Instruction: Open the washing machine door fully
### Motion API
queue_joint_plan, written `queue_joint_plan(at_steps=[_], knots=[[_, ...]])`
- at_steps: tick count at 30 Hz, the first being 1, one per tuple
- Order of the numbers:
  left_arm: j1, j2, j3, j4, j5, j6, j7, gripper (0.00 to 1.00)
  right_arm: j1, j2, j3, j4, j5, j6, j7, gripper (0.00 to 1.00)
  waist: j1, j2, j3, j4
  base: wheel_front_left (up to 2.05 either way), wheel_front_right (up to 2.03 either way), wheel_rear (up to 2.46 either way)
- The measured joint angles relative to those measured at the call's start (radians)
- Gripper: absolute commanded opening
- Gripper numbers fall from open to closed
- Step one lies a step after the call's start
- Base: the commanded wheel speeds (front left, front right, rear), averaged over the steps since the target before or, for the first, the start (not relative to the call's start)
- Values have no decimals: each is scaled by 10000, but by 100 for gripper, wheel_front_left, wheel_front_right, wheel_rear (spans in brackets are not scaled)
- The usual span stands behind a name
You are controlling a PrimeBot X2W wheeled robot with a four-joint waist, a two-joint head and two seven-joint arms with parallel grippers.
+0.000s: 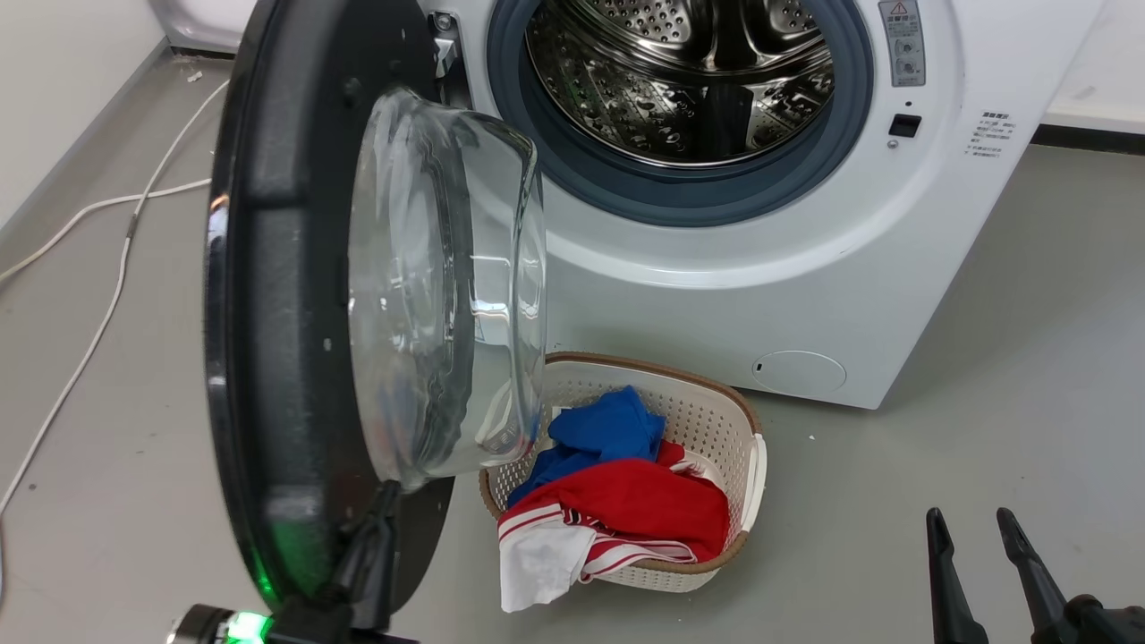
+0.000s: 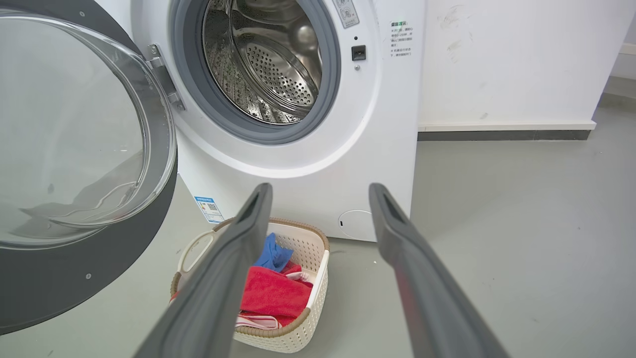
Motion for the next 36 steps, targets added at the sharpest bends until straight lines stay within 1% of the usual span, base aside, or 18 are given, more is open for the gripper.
queue_joint_plan(at_steps=[10, 16, 26, 29, 34, 36], knots=[[231, 201, 1346, 36, -253, 278, 0, 0, 0, 0, 12, 21, -4, -2, -2, 100, 0, 0, 81, 105, 0, 0, 0], [213, 211, 2042, 127, -320, 431, 0, 0, -48, 0, 36, 13, -12, 0, -2, 100, 0, 0, 245, 131, 0, 0, 0], [-314, 232, 3204, 437, -502, 617, 0, 0, -316, 0, 100, 8, -111, -2, 0, 100, 0, 0, 640, 15, 0, 0, 0], [-453, 190, 3634, 470, -593, 748, 2, 0, -399, 0, 90, 6, -113, -2, 0, 100, 0, 0, 743, -61, 0, 0, 0], [-654, 98, 4215, 658, -756, 782, 0, 0, -445, 0, 48, -36, -128, -2, 0, 100, 0, 0, 924, -120, 0, 0, 0], [-801, 113, 4466, 807, -807, 711, 0, 0, -488, 0, 13, -40, -159, -2, 0, 100, 1, 0, 996, -114, 0, 0, 0]])
